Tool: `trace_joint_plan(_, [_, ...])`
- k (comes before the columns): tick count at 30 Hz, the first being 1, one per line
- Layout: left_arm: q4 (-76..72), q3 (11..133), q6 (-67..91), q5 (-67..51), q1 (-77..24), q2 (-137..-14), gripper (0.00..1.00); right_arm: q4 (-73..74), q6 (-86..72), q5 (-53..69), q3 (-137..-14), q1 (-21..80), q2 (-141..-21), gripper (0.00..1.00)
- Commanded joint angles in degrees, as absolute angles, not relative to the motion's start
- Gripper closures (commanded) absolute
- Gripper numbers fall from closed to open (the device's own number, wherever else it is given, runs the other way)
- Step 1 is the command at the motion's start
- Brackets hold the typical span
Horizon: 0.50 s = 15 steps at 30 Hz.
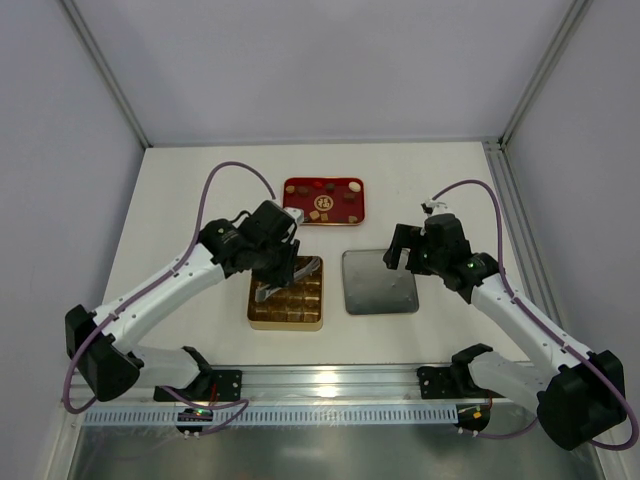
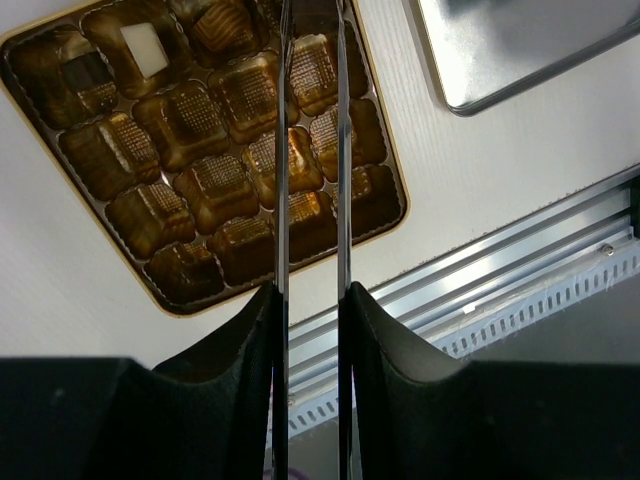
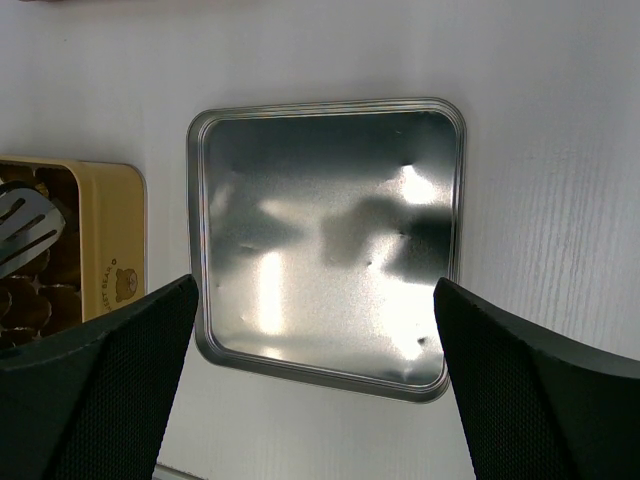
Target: Pack the chocolate
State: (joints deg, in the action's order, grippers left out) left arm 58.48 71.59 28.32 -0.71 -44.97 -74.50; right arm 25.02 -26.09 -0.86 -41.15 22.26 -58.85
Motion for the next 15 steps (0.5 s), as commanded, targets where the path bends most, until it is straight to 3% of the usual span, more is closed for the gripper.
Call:
trace_joint_plan(1, [54.5, 71.2, 29.3, -1.8, -45.5, -72.6, 0.68, 24.1, -26.5, -0.8, -41.0, 22.0, -57.4, 0.0])
trace_joint_plan(7, [55.2, 71.4, 29.4, -0.5, -45.6, -72.9, 0.59, 23.8, -26.9, -0.7, -40.9, 22.0, -57.5, 0.0])
trace_joint_plan(15, [57.8, 73.0, 29.0, 3.6, -45.7, -72.5, 0.55, 23.5, -26.7, -0.7, -41.1, 22.0, -57.7, 0.0])
